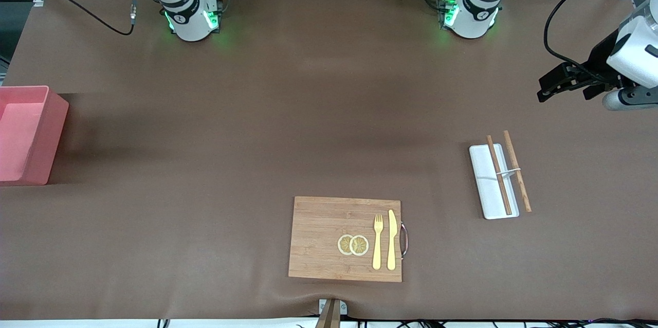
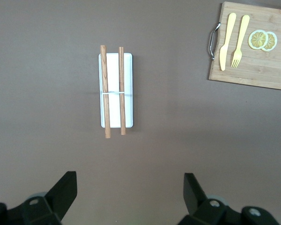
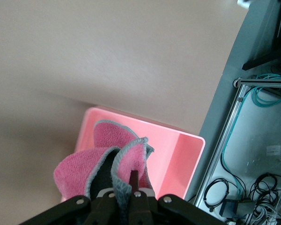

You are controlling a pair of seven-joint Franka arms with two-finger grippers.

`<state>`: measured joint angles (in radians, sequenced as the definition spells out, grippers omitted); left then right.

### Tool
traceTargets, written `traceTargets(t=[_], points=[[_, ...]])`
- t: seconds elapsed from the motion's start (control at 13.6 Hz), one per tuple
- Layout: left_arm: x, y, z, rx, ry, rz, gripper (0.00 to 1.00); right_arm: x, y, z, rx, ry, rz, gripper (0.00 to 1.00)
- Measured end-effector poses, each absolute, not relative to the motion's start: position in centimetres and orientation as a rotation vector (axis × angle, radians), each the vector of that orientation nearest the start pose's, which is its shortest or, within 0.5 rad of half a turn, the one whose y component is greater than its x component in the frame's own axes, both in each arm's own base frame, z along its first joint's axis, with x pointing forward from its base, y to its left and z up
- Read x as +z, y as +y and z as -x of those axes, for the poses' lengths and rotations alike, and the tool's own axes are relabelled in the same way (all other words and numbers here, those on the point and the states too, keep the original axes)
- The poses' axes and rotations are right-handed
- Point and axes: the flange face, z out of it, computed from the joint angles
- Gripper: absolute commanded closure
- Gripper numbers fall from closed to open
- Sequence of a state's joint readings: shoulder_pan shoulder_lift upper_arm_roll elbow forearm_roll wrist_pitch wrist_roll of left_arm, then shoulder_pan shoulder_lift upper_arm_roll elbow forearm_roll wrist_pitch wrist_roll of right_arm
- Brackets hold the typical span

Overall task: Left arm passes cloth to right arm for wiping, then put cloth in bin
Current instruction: 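Move the cloth with the right gripper over the pink bin, then open the right gripper to drop the cloth into the bin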

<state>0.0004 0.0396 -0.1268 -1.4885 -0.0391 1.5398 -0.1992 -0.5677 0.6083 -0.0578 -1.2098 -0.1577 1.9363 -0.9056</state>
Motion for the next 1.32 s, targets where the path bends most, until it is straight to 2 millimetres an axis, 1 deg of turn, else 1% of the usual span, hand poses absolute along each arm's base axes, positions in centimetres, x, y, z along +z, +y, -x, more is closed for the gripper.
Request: traceTargets(t=[0.07, 0.15, 0.29, 0.37, 0.44, 0.59, 0.73, 0.88, 1.03, 1.17, 1.32], points=[[63.8, -7.3, -55.9, -0.007, -0.115, 3.185, 0.0, 41.3, -45.0, -59.7, 0.085, -0.581, 3.298, 0.38], [63.8, -7.3, -56.0, -0.006, -0.117, 3.185, 0.0, 39.0, -46.1, -59.2, 0.108, -0.575, 3.285, 0.0], [63.7, -7.1, -56.0, -0.004, -0.122, 3.184, 0.0, 35.5, -47.3, -58.6, 0.141, -0.549, 3.262, 0.0], [63.7, -7.0, -56.0, -0.003, -0.123, 3.184, 0.0, 34.6, -47.8, -58.5, 0.129, -0.539, 3.263, 0.0], [63.7, -7.0, -56.0, -0.003, -0.125, 3.184, 0.0, 34.2, -48.1, -58.4, 0.114, -0.529, 3.264, 0.0], [63.7, -7.0, -56.0, -0.002, -0.125, 3.184, 0.0, 34.4, -48.0, -58.5, 0.099, -0.527, 3.263, 0.0], [63.7, -7.0, -56.0, -0.002, -0.125, 3.184, 0.0, 35.6, -46.9, -59.5, 0.062, -0.553, 3.257, 0.0], [63.7, -6.9, -56.0, -0.003, -0.128, 3.184, 0.0, 38.3, -44.1, -60.9, 0.035, -0.582, 3.224, 0.0], [63.7, -6.6, -56.0, -0.002, -0.137, 3.183, 0.0, 41.8, -40.2, -62.4, 0.004, -0.562, 3.205, 0.0], [63.5, -5.9, -56.1, 0.001, -0.153, 3.175, 0.0, 44.7, -35.3, -64.1, 0.002, -0.525, 3.2, 0.0], [63.5, -5.5, -56.1, -0.005, -0.156, 3.146, 0.0, 46.3, -29.6, -65.6, 0.045, -0.44, 3.188, 0.0]])
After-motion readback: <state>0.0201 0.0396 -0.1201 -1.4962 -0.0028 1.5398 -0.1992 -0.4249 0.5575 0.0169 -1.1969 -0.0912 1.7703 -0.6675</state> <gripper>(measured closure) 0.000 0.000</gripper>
